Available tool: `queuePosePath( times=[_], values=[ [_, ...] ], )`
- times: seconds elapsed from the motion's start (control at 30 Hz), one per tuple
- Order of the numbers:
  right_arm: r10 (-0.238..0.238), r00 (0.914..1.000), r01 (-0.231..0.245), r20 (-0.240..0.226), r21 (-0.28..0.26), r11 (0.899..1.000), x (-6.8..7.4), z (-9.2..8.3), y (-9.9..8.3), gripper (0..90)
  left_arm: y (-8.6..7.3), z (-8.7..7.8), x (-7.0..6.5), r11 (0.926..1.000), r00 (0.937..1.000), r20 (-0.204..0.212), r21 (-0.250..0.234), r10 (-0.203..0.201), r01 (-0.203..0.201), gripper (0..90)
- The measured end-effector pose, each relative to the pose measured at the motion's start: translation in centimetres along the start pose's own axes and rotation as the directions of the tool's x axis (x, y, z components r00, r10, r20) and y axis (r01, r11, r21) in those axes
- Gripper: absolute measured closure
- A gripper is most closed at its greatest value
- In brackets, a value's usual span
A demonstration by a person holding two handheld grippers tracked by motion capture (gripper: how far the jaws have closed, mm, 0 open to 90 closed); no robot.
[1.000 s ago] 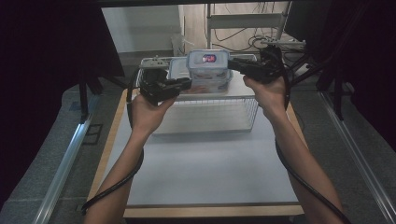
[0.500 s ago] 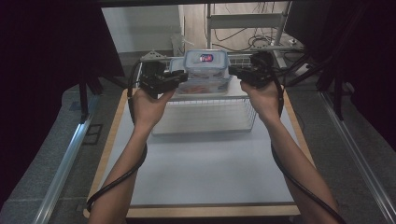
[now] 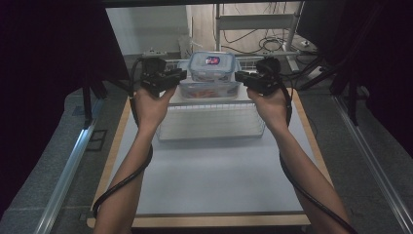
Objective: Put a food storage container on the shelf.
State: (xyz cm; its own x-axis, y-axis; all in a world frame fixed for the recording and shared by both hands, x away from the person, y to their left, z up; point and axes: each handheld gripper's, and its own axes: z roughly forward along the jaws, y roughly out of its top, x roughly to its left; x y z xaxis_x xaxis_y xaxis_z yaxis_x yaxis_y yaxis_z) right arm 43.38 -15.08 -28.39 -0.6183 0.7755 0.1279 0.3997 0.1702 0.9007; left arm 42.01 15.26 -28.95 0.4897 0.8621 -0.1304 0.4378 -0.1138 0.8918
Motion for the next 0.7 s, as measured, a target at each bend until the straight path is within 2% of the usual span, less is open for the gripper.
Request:
queuePosePath(
  times=[0.1, 0.2, 0.37, 0.7],
  values=[
    [-0.034, 0.9983, 0.034, 0.047, 0.009, 0.999, 0.5, 0.3, 0.2, 82.6, 0.2, 0.8, 0.3, 0.9999, 0.9999, -0.003, 0.01, -0.011, 0.011, 74.1],
    [-0.019, 0.997, 0.018, 0.076, 0.014, 1.0, 0.1, 1.0, 0.7, 82.9, 0.1, 1.1, 0.3, 0.9998, 0.9999, 0.001, 0.008, -0.016, 0.016, 74.2],
    [0.022, 0.9972, -0.023, 0.071, 0.012, 1.0, -0.5, 2.4, 1.0, 83.1, 0.0, 1.3, 0.3, 0.9997, 0.9996, 0.013, 0.003, -0.025, 0.025, 74.6],
    [0.044, 0.9962, -0.046, 0.075, 0.018, 0.999, -1.1, 3.3, 1.6, 82.6, 0.0, 1.1, 0.3, 0.9997, 0.9995, 0.021, 0.003, -0.024, 0.024, 72.9]
  ],
)
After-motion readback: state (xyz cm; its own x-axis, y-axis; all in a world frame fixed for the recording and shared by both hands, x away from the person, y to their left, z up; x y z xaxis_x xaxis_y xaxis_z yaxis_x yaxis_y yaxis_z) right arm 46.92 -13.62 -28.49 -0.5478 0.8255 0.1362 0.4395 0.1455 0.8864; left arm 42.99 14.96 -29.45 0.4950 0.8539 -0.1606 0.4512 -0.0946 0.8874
